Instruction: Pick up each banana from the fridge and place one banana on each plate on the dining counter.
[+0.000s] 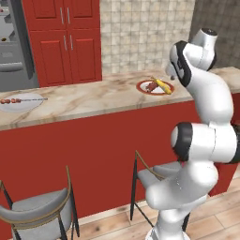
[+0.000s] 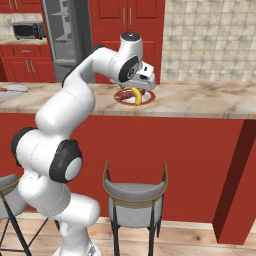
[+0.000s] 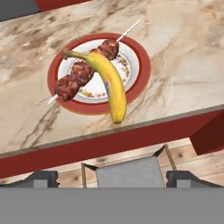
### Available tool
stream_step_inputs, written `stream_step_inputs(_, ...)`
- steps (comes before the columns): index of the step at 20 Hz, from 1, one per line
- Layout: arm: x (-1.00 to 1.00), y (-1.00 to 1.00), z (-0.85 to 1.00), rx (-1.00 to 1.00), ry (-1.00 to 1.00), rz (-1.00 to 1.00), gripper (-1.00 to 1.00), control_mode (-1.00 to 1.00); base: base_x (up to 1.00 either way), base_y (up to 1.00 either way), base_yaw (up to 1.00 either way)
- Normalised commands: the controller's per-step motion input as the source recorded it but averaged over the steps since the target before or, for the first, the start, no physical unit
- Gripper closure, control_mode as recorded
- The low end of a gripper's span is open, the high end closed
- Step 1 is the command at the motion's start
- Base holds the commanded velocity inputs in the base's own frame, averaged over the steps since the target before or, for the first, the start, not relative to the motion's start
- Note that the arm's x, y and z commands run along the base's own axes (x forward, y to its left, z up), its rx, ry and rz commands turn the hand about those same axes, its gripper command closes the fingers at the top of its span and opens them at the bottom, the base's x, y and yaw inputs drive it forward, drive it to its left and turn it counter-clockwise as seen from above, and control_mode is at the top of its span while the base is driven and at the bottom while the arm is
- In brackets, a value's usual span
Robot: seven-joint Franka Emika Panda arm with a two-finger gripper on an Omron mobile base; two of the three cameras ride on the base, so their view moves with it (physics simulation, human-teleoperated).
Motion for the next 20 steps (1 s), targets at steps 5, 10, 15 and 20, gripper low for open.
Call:
stream_step_inputs(5,-0.88,0.24,0.12,-0.01,0.01,-0.07,-1.00,-1.00,0.00,0.00,0.00)
stream_step_inputs(10,-0.40,0.00,0.00,0.00,0.02,-0.01,-1.00,1.00,-0.40,0.00,-0.02)
stream_step_inputs(15,0.00,0.00,0.00,0.00,0.00,0.00,-1.00,1.00,-0.97,-0.26,-0.11)
stream_step_inputs(20,0.00,0.00,0.00,0.00,0.00,0.00,-1.00,1.00,-0.38,-1.00,-0.06)
